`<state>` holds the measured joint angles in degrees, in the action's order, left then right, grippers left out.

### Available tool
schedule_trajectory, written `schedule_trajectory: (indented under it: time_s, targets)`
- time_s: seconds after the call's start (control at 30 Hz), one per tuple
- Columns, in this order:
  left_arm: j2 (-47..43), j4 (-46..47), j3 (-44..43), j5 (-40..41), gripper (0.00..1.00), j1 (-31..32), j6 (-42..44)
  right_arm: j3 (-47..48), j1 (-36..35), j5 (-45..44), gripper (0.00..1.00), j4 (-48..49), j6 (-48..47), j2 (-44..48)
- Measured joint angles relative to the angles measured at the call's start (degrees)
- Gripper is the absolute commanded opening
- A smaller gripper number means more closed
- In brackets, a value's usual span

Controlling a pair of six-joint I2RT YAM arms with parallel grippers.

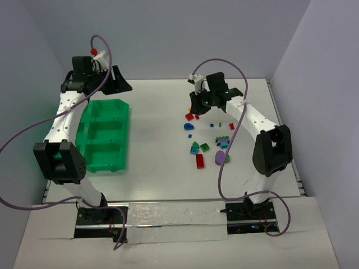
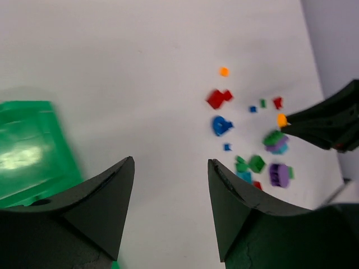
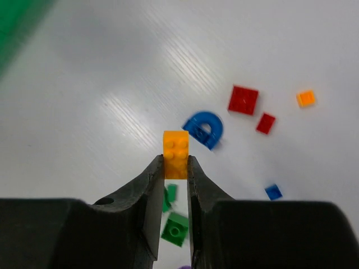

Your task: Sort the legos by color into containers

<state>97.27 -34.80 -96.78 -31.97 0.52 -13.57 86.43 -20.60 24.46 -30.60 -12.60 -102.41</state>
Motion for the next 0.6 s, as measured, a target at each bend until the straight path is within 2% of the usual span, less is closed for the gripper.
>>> schedule_trajectory:
  time_s: [0.2, 0.43, 0.6]
  targets:
    - [0.0, 2.2, 5.8, -7.6, 0.65, 6.2, -5.3, 2.1, -5.2, 3.9, 0.00, 3.0, 2.4, 1.7]
    - [-0.1, 8.1, 12.4, -17.9, 0.62, 8.8, -12.6, 2.2, -11.1, 4.7, 0.00, 5.1, 4.4, 1.7]
    - [-0.1, 9.6, 15.9, -21.0, 0.59, 10.6, -15.5, 4.1, -14.9, 3.6, 0.00, 5.4, 4.4, 1.7]
